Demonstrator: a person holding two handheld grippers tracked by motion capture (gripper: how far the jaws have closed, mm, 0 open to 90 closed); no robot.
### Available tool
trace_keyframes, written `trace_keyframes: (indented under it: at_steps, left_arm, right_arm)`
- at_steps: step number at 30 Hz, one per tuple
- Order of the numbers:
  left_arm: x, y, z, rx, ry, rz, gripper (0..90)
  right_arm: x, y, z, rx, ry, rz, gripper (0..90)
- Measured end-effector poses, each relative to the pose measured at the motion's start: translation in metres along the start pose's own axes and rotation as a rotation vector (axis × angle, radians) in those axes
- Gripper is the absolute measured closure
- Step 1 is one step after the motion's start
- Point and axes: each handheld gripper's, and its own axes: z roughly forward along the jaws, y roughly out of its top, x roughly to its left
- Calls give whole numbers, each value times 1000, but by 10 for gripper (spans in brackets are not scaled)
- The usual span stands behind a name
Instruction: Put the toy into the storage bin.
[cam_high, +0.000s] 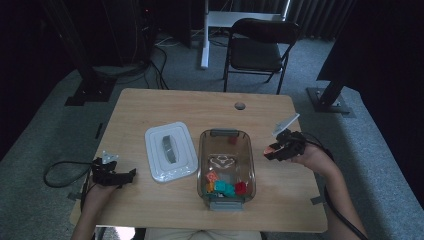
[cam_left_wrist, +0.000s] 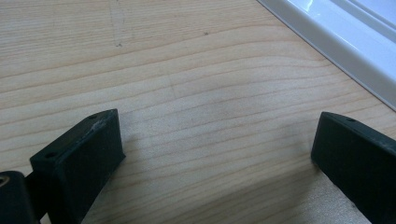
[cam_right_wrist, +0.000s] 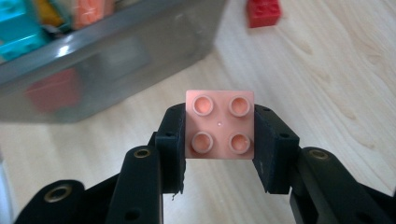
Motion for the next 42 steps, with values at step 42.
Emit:
trace_keyframes:
  at_steps: [42]
  left_arm:
    - [0,0,0,0,-1,-2,27]
  right_arm:
    - [109,101,11,26,178,-433,588]
